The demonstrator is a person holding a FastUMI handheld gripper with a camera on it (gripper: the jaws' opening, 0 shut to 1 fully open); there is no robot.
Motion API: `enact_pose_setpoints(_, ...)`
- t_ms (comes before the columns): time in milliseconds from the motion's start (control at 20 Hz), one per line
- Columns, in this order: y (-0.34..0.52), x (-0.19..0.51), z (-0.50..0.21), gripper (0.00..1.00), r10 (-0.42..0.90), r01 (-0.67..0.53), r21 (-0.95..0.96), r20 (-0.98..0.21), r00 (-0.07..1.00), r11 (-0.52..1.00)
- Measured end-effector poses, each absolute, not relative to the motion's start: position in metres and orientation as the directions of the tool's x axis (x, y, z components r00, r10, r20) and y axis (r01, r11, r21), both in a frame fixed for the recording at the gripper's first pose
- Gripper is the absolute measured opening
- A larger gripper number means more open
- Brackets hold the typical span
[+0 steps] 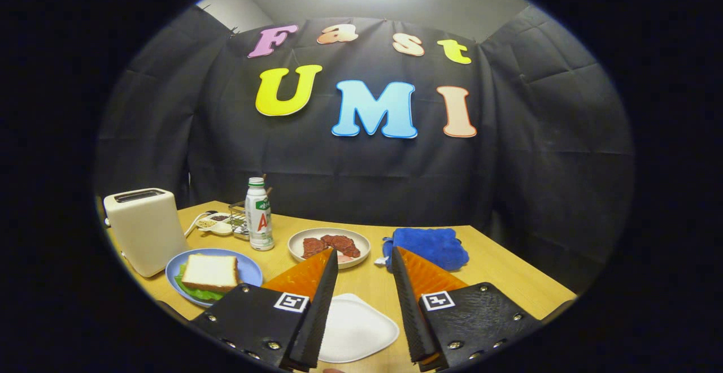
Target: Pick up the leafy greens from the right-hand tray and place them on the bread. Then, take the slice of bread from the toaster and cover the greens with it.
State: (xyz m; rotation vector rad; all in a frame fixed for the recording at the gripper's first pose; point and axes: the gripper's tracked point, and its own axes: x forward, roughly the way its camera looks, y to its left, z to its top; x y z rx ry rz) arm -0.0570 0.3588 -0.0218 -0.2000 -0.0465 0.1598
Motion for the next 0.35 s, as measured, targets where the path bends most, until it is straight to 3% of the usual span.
enact_pose_setpoints(350, 0.273, -0.062, 0.004, 0.58, 0.091, -0.068, -0.195, 0.109, 0.99, 0.978)
